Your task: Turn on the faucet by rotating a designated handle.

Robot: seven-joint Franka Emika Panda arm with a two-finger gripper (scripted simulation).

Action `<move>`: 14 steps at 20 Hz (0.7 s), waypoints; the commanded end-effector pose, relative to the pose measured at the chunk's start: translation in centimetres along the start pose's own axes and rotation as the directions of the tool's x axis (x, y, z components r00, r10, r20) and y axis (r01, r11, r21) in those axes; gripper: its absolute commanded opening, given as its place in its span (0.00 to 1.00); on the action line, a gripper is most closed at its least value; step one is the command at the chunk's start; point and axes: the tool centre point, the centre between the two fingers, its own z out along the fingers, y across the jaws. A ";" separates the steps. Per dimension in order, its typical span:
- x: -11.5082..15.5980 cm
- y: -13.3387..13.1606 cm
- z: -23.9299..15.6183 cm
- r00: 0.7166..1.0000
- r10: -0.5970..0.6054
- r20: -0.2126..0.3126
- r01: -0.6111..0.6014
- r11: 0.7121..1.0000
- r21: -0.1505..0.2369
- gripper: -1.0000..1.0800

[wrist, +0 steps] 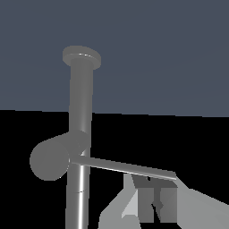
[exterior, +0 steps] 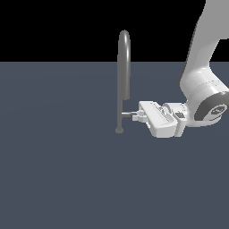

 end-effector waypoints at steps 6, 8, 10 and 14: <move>1.7 0.0 0.0 1.000 -0.003 0.003 0.003 1.000 -0.002 0.00; 2.6 -0.1 0.0 1.000 0.003 0.002 -0.003 1.000 0.000 0.00; 3.4 -0.3 0.0 1.000 0.009 0.002 -0.009 1.000 0.001 0.00; 5.1 -0.5 0.0 1.000 0.020 0.001 -0.020 1.000 0.003 0.00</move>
